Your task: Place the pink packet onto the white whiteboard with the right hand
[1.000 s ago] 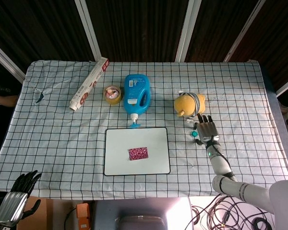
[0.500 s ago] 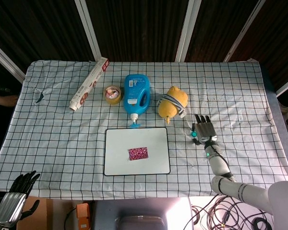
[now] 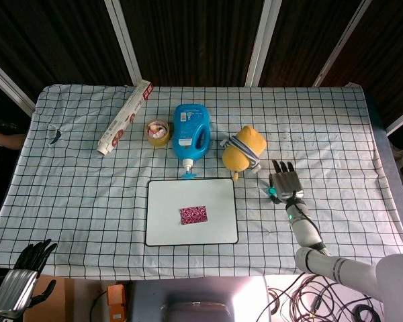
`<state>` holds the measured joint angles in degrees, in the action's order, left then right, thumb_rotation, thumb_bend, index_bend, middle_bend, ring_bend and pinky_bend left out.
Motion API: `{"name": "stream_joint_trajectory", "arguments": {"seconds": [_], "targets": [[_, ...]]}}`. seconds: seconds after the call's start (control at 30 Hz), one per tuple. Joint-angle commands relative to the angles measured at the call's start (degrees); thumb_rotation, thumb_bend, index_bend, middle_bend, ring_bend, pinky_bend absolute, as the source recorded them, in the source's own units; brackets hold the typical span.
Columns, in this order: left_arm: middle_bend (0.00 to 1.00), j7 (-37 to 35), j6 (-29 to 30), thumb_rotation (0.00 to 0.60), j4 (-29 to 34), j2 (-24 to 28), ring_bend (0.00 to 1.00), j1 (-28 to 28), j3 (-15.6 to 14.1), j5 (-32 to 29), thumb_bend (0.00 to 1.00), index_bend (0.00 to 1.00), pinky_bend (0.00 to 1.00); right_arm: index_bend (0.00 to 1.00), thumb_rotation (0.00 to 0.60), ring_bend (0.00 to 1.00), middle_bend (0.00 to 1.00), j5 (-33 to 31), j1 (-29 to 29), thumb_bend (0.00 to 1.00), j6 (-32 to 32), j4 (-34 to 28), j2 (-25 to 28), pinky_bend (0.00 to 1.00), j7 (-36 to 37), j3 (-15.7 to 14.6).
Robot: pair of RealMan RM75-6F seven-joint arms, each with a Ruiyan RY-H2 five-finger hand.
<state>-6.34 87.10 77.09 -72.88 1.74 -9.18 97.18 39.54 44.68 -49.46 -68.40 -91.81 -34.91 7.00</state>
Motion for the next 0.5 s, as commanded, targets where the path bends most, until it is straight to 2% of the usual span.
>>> {"name": "stream_joint_trajectory", "arguments": {"seconds": [0.03,0.17,0.33,0.5], "targets": [[0.00,-0.03,0.02,0.600,0.00,0.01,0.00,0.00,0.01,-0.01,0.37,0.00,0.00,0.52,0.600,0.00,0.00,0.09,-0.04,0.22,-0.08,-0.37,0.16,0.02,0.04,0.13],[0.00,-0.21,0.21,0.600,-0.05,0.05,0.00,0.09,-0.05,0.08,0.37,0.00,0.00,0.52,0.600,0.00,0.00,1.20,-0.27,0.22,-0.93,-3.40,1.51,0.02,1.09,0.89],[0.00,-0.60,0.37,0.600,-0.21,0.11,0.00,0.04,0.05,0.14,0.37,0.00,0.00,0.51,0.600,0.00,0.00,3.36,-0.21,0.22,-3.50,-11.72,3.67,0.02,2.32,2.58],[0.00,-0.68,0.42,0.600,-0.27,0.13,0.00,0.02,0.02,0.24,0.37,0.00,0.00,0.50,0.600,0.00,0.00,3.85,0.39,0.22,-4.83,-15.44,3.68,0.02,1.43,3.10]]}}
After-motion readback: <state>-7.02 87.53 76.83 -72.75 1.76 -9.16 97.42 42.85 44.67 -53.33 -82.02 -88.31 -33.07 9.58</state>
